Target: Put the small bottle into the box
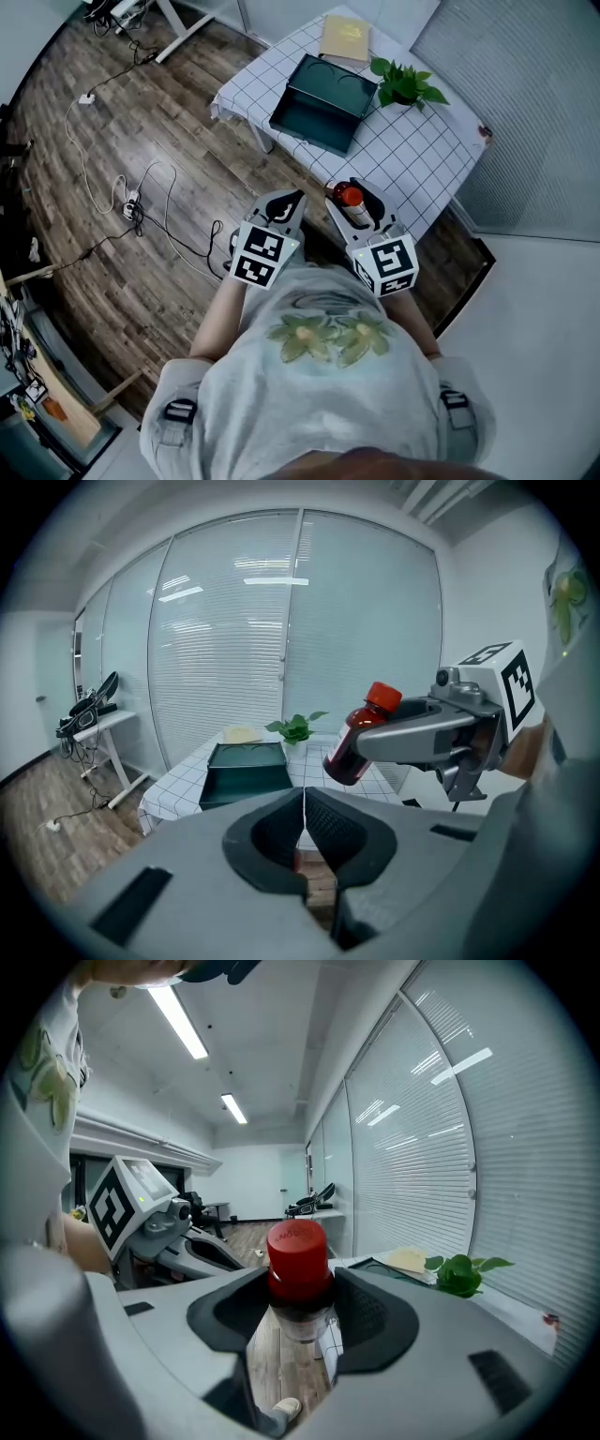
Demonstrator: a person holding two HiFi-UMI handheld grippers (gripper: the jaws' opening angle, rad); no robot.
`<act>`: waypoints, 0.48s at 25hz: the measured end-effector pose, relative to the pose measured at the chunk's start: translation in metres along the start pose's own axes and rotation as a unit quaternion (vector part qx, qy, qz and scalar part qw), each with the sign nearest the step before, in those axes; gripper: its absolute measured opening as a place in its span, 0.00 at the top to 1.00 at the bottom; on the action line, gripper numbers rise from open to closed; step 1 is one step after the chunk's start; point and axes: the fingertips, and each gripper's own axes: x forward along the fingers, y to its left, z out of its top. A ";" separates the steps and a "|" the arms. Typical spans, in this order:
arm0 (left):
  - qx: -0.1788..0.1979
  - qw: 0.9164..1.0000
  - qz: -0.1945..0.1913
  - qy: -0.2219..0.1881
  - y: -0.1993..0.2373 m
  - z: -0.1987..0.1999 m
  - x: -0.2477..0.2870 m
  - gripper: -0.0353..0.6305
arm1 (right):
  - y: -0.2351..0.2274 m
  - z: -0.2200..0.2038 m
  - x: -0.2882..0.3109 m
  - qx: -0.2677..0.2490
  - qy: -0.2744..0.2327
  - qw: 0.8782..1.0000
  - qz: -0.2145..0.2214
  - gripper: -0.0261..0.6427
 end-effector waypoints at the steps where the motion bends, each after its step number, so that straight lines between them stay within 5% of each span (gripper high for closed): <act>1: 0.000 1.000 0.001 -0.001 0.009 0.005 0.004 0.93 | -0.005 0.006 0.007 -0.001 -0.002 1.000 -0.001 0.64; 12: 0.004 1.000 -0.009 0.001 0.087 0.040 0.036 0.93 | -0.045 0.045 0.080 0.003 -0.006 1.000 -0.021 0.64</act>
